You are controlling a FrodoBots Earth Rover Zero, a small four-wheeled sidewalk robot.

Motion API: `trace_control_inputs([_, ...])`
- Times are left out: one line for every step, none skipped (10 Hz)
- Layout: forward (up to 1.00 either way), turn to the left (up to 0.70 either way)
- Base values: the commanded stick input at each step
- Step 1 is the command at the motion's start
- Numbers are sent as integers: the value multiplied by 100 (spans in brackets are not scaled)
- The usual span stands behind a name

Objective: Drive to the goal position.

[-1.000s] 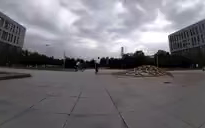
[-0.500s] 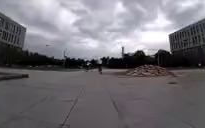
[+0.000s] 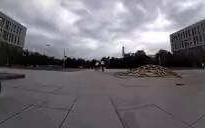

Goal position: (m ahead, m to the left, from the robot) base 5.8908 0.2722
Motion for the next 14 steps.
trace_control_inputs([70,0])
trace_control_inputs([70,0])
trace_control_inputs([70,0])
trace_control_inputs([70,0])
trace_control_inputs([70,0])
trace_control_inputs([70,0])
trace_control_inputs([70,1])
trace_control_inputs([70,32])
trace_control_inputs([70,26])
trace_control_inputs([70,16])
trace_control_inputs([70,6])
trace_control_inputs([70,0])
trace_control_inputs([70,0])
trace_control_inputs([70,0])
